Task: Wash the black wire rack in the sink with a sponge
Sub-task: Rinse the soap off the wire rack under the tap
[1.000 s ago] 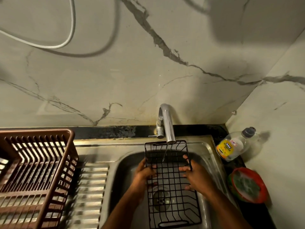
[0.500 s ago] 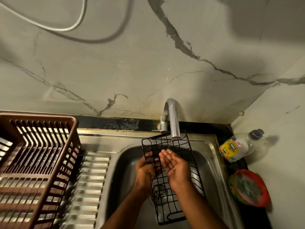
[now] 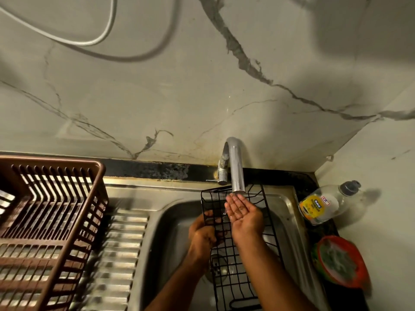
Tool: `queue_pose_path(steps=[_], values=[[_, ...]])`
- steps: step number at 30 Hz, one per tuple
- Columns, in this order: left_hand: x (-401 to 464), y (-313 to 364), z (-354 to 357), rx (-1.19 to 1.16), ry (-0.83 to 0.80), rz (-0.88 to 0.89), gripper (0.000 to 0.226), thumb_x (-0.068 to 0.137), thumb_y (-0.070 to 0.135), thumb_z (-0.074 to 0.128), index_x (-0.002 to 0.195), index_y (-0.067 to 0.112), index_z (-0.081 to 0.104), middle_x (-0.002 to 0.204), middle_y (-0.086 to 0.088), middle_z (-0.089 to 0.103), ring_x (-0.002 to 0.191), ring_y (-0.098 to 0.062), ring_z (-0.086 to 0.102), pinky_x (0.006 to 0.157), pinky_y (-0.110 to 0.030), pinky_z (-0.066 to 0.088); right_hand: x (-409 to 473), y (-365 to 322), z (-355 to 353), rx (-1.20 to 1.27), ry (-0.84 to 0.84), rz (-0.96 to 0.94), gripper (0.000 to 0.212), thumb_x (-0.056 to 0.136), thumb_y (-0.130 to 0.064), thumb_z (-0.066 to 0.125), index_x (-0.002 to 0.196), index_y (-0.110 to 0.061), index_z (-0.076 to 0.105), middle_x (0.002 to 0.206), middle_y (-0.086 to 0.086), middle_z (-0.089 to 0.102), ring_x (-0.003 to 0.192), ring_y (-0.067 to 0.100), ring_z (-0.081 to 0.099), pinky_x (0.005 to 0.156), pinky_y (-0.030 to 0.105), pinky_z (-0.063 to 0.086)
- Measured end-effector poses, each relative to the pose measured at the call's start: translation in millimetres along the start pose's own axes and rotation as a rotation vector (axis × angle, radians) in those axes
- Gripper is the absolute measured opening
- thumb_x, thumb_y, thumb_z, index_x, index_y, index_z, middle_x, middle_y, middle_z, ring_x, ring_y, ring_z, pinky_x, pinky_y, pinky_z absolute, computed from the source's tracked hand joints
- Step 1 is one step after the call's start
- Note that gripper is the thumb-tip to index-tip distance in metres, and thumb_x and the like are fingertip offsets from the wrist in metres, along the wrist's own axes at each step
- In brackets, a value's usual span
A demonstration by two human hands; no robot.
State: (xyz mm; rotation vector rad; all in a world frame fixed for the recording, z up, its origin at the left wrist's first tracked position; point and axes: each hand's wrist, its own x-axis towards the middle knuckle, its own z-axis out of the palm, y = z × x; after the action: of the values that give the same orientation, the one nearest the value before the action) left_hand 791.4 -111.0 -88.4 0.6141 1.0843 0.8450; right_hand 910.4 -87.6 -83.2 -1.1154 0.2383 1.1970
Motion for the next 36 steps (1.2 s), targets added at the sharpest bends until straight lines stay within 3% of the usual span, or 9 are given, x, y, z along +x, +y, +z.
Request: queue_pose_path(steps=[3, 6, 11, 15, 18, 20, 26, 32, 36], values=[[1.1, 0.8, 4.8, 0.016, 0.026, 0.018, 0.065, 0.046, 0.002, 0.049, 0.108, -0.001, 0.069, 0.101, -0.028, 0.071, 0.082, -0.032, 0.066, 0.066, -0.036, 0.051, -3.4, 23.1, 6.4, -0.002, -0.018, 0.119, 0.038, 0.105, -0.018, 0.035, 0.125, -0.001, 0.063, 0.114, 0.017, 0.073, 0.099, 0.028, 0.072, 0.089, 0.038, 0.055], [3.6, 2.9, -2.4, -0.016, 0.059, 0.003, 0.065, 0.046, 0.002, 0.049, 0.108, -0.006, 0.066, 0.098, -0.031, 0.067, 0.082, -0.035, 0.063, 0.070, -0.038, 0.051, -8.3, 31.2, 7.5, -0.125, -0.067, 0.229, 0.038, 0.104, -0.014, 0.033, 0.122, 0.003, 0.062, 0.107, 0.019, 0.075, 0.095, 0.028, 0.073, 0.080, 0.036, 0.057], [-3.1, 0.4, -5.9, -0.020, 0.083, 0.000, 0.061, 0.046, 0.001, 0.049, 0.103, 0.007, 0.071, 0.094, -0.021, 0.073, 0.083, -0.037, 0.062, 0.074, -0.048, 0.049, 7.4, 11.4, 4.1, 0.068, 0.076, 0.025, 0.035, 0.105, -0.017, 0.038, 0.121, -0.002, 0.065, 0.108, 0.016, 0.075, 0.100, 0.027, 0.073, 0.093, 0.039, 0.056], [1.2, -1.5, -6.1, 0.009, 0.083, -0.004, 0.052, 0.058, -0.005, 0.050, 0.106, 0.000, 0.070, 0.087, -0.019, 0.073, 0.076, -0.028, 0.065, 0.054, -0.028, 0.050, -3.4, 46.3, 10.7, -0.022, -0.032, 0.222, 0.034, 0.104, -0.014, 0.035, 0.119, 0.001, 0.063, 0.099, 0.016, 0.075, 0.092, 0.027, 0.071, 0.084, 0.037, 0.056], [-1.1, 0.7, -13.4, -0.036, 0.081, -0.018, 0.056, 0.050, 0.001, 0.050, 0.101, 0.006, 0.074, 0.091, -0.019, 0.075, 0.078, -0.031, 0.066, 0.066, -0.035, 0.052, -0.4, 39.6, 11.3, -0.164, -0.033, 0.288, 0.037, 0.103, -0.016, 0.036, 0.116, 0.002, 0.065, 0.097, 0.017, 0.077, 0.091, 0.029, 0.074, 0.083, 0.040, 0.058], [-2.3, 1.6, -17.0, -0.051, 0.101, -0.018, 0.066, 0.045, 0.003, 0.049, 0.108, 0.003, 0.070, 0.098, -0.024, 0.074, 0.082, -0.035, 0.065, 0.074, -0.043, 0.052, 4.2, 26.0, 11.9, -0.149, 0.019, 0.194, 0.035, 0.103, -0.017, 0.037, 0.113, 0.000, 0.067, 0.100, 0.018, 0.076, 0.093, 0.030, 0.075, 0.088, 0.042, 0.058], [-2.6, 6.9, -10.4, -0.088, 0.169, 0.006, 0.073, 0.043, 0.000, 0.048, 0.115, 0.000, 0.063, 0.102, -0.026, 0.067, 0.087, -0.039, 0.060, 0.072, -0.043, 0.051, -8.2, 21.2, 17.1, -0.015, 0.071, 0.079, 0.036, 0.106, -0.019, 0.034, 0.117, -0.006, 0.065, 0.110, 0.014, 0.075, 0.104, 0.027, 0.071, 0.101, 0.042, 0.052], [-4.7, 8.6, -22.1, -0.128, 0.255, -0.020, 0.058, 0.073, -0.010, 0.040, 0.129, -0.003, 0.055, 0.110, -0.025, 0.068, 0.087, -0.034, 0.059, 0.064, -0.036, 0.052, -25.1, 23.6, 14.6, -0.266, 0.077, 0.108, 0.039, 0.107, -0.014, 0.029, 0.133, -0.004, 0.056, 0.128, 0.015, 0.067, 0.116, 0.027, 0.065, 0.095, 0.034, 0.050], [-19.7, 6.4, -20.2, -0.138, 0.317, 0.020, 0.047, 0.084, -0.011, 0.040, 0.125, 0.003, 0.058, 0.108, -0.020, 0.067, 0.087, -0.034, 0.059, 0.069, -0.040, 0.052, -38.7, 29.4, -2.8, -0.132, 0.071, 0.108, 0.036, 0.105, -0.011, 0.034, 0.134, -0.003, 0.054, 0.123, 0.015, 0.069, 0.111, 0.026, 0.067, 0.094, 0.035, 0.052]])
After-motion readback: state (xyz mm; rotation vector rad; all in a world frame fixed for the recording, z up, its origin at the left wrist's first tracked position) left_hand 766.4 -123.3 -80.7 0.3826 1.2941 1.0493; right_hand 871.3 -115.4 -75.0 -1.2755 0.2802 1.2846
